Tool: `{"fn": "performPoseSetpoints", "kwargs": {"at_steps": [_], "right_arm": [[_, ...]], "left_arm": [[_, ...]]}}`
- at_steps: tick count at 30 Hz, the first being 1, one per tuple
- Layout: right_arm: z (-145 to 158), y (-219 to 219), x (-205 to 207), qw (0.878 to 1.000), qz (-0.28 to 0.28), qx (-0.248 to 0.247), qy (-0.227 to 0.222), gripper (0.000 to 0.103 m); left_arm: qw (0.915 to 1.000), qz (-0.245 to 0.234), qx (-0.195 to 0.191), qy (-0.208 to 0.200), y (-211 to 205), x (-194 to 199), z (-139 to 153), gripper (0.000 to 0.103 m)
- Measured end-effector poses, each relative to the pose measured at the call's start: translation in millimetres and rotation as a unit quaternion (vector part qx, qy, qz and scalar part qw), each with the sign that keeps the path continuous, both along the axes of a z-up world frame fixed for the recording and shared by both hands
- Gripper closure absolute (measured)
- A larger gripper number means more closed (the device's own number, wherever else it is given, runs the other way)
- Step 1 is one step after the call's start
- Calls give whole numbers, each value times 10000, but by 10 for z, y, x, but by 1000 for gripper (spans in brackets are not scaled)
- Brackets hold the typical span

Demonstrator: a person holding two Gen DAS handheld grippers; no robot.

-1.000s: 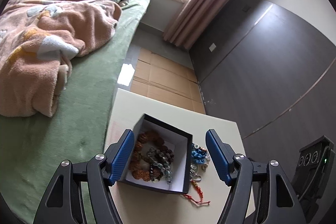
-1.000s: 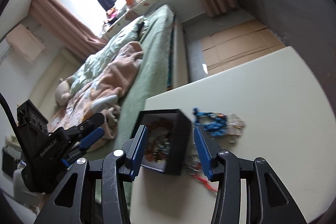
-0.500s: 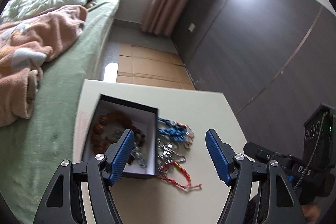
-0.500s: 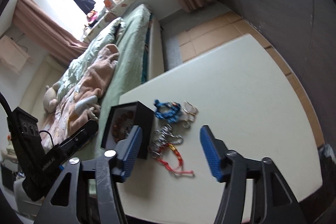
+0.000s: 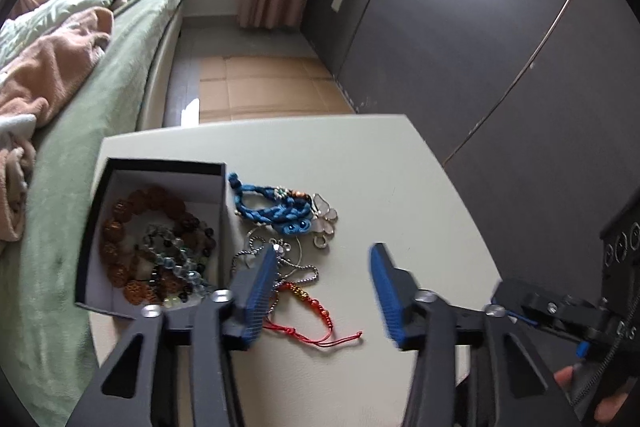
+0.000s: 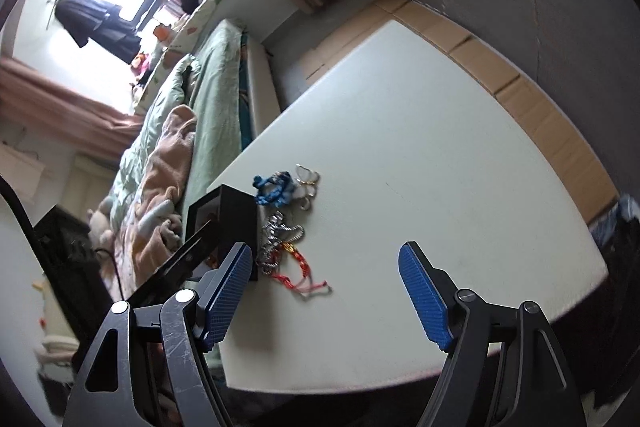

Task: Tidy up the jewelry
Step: 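Move the left tool back over the silver chains beside the box, then close the left tool on the silver chain necklace and lift it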

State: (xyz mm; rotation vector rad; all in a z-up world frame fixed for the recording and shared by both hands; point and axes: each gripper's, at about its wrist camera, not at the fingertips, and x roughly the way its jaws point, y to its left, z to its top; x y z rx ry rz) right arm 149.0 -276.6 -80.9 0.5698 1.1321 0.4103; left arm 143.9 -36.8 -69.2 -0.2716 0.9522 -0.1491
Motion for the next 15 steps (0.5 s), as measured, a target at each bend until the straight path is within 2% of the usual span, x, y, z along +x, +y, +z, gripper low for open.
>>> {"fn": "performPoseSetpoints", "kwargs": {"at_steps": [2,7,9,15], "right_arm": [[-37,-64,2,9998,-104,23,143,27],[-40,-184,55,9995,-241,122,170,27],[-74,-235,98,9989,-304,235,264,27],[-118,-333,212,9959,-439,661,431,27]], "left_arm": [[9999,14,83,128,-21,58,-60,67],[9984,20,423,378,-115,201,-211,70],[9974,8,570,445,-154,243,-259,77],[9932,65,983,622,-219,348,-368,77]]}}
